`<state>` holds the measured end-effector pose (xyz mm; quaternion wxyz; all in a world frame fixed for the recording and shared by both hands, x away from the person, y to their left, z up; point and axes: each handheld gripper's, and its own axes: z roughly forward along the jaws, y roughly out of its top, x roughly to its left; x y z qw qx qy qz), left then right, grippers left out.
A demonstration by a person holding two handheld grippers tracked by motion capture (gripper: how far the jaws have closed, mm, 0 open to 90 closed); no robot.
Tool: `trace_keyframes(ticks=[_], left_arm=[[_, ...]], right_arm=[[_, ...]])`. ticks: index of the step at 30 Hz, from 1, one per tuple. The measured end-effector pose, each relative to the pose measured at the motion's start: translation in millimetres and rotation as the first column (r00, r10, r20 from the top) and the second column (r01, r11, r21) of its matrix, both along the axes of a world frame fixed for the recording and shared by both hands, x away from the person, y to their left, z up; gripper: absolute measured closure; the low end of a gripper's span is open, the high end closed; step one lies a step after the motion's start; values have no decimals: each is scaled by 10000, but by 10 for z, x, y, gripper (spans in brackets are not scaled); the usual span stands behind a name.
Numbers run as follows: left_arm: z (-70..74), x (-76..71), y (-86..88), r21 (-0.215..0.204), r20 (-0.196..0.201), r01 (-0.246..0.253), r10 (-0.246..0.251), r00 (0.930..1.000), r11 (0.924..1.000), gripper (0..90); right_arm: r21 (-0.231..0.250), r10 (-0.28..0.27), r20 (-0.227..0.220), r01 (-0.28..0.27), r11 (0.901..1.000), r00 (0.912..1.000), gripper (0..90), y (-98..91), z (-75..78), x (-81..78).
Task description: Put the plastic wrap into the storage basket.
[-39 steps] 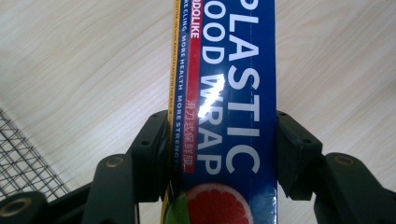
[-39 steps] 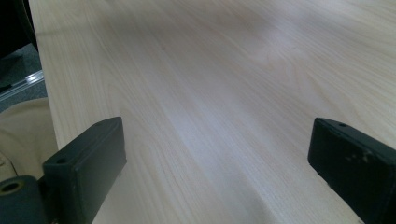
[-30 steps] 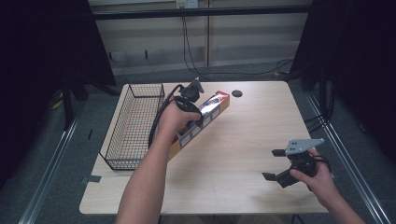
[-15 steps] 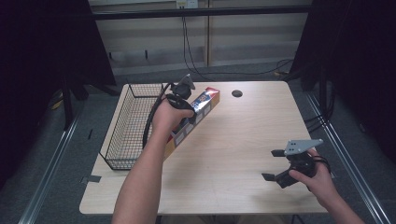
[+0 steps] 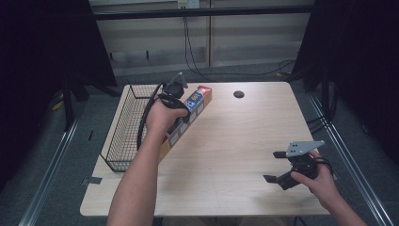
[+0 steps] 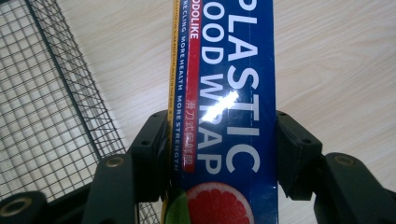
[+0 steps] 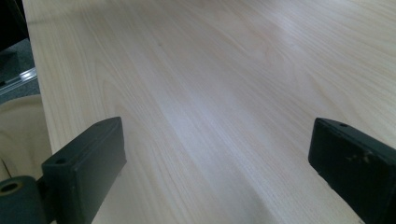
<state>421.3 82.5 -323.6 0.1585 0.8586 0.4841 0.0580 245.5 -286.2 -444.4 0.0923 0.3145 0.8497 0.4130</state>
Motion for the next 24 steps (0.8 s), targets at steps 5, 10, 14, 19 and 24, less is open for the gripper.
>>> trace_keyframes(ticks=[5,10,14,19,24], left_arm=[[49,-11,68,-14,111,-264,264,9996,9997,447],[79,-23,141,52,201,-460,459,9987,9989,447],[106,-38,195,52,195,-693,692,9974,9976,446],[115,-48,261,84,243,-918,915,9955,9957,447],[142,-53,337,122,299,-1121,1117,9933,9936,447]], right_arm=[[23,31,-21,-31,10000,10000,37,3,-4,1],[36,31,-7,-31,10000,10000,37,-2,-4,6],[32,73,-38,-73,10000,10000,37,4,-7,5],[4,62,-31,-62,10000,10000,37,9,-11,9],[-24,68,-4,-68,10000,10000,37,11,-13,8]])
